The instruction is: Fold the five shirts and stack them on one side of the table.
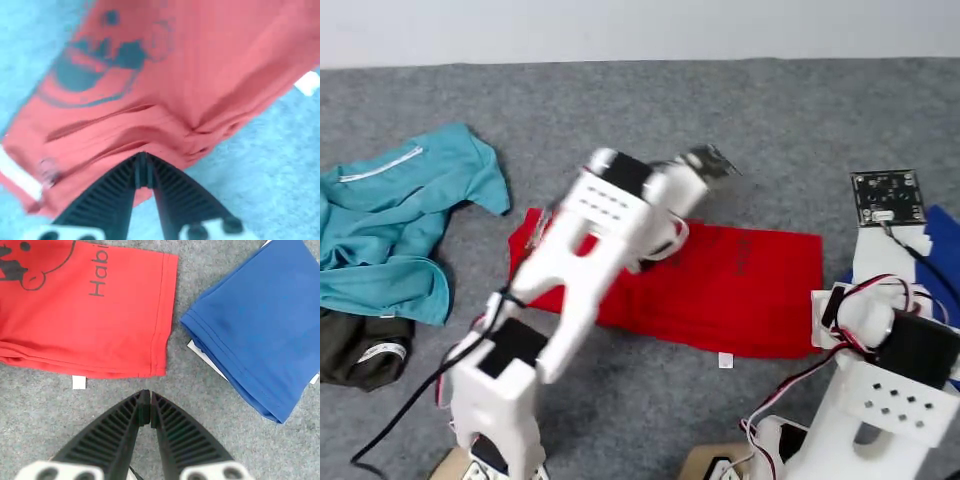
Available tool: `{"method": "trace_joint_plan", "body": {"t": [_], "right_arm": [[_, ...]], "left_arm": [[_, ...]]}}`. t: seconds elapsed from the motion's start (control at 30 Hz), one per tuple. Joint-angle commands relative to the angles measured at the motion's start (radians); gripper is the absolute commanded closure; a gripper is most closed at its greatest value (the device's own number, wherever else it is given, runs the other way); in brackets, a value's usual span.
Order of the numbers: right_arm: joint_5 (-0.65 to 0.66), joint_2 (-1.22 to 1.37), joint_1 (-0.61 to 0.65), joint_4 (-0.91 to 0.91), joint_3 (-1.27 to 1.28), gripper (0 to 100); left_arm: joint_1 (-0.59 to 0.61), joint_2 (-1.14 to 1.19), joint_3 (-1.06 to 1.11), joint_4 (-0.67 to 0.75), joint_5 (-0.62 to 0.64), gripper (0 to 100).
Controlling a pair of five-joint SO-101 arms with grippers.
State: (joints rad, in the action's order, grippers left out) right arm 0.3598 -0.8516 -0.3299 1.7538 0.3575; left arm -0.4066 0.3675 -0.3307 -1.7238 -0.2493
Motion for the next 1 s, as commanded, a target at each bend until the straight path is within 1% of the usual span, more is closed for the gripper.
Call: {"method": "trace_joint_plan", "body": {"t": [0.0,0.1,0.27,0.47,0.6,0.7,0.8,0.93,0.97], "right_arm": [[-0.015,-0.015,-0.012,0.036,-0.006,98.8],[-0.063,-0.015,-0.008,0.036,-0.005,98.8],[-0.115,-0.013,-0.007,0.035,-0.005,98.7],[-0.110,-0.013,-0.007,0.035,-0.005,98.7],[-0.109,-0.007,-0.007,0.033,-0.005,98.7],[-0.107,-0.005,-0.007,0.033,-0.003,98.7],[-0.107,-0.012,-0.007,0.016,0.032,98.7],[-0.107,-0.015,-0.005,0.004,0.077,98.7],[-0.109,-0.015,-0.005,0.004,0.078,98.7]], "left_arm": [[0.130,-0.063,0.012,-0.029,-0.008,100],[0.210,-0.063,0.068,-0.025,-0.048,100],[0.301,-0.063,0.180,0.068,-0.055,100],[0.293,-0.060,0.286,0.147,-0.055,100],[0.288,0.038,0.300,0.170,-0.051,100],[0.292,0.135,0.259,0.163,-0.048,100],[0.288,0.152,0.174,0.118,-0.032,100],[0.267,0.150,-0.056,-0.028,0.000,100],[0.261,0.147,-0.099,-0.035,0.003,100]]}}
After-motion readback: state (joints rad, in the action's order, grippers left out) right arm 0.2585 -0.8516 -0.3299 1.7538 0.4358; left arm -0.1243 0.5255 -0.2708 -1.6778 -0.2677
